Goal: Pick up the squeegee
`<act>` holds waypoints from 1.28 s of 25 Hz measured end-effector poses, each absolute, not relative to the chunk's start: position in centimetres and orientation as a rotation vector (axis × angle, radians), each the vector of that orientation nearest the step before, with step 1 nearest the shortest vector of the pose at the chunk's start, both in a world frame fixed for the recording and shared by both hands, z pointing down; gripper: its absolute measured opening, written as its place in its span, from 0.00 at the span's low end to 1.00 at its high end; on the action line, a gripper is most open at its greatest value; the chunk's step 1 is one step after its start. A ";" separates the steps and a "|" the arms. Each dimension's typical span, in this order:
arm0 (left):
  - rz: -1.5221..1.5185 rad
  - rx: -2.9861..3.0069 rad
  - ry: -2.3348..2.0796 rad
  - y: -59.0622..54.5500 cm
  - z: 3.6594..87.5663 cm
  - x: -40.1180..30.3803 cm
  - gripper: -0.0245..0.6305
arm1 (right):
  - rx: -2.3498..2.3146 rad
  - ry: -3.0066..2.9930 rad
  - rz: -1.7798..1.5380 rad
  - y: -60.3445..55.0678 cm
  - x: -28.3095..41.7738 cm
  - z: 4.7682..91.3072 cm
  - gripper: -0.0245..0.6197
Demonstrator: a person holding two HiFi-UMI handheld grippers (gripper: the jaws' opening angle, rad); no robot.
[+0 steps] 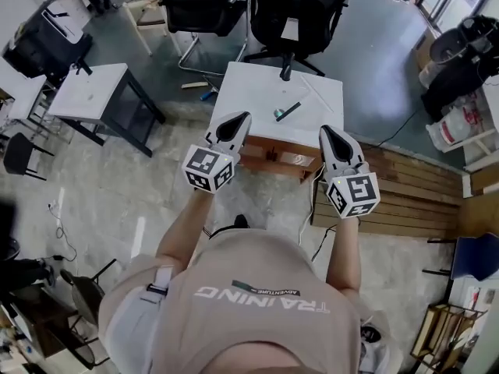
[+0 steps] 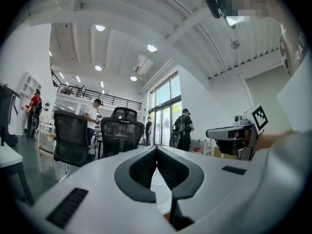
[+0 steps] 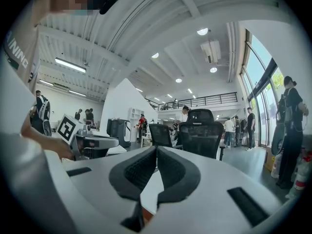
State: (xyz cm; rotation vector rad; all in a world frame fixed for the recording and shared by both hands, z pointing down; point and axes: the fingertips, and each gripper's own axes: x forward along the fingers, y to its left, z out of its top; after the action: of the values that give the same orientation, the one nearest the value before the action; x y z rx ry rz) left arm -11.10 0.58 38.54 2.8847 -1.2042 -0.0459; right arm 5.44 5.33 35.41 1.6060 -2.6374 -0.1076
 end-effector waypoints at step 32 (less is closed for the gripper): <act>0.017 2.918 -1.036 -9.3 41.6 -9.3 0.06 | 1.722 -2.589 0.051 -4.3 6.7 39.0 0.09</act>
State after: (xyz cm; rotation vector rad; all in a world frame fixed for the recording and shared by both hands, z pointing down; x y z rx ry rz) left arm -9.30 -9.30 41.63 2.9176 -1.0363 0.0169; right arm 6.71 -4.30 39.01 1.7223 -2.5895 0.0514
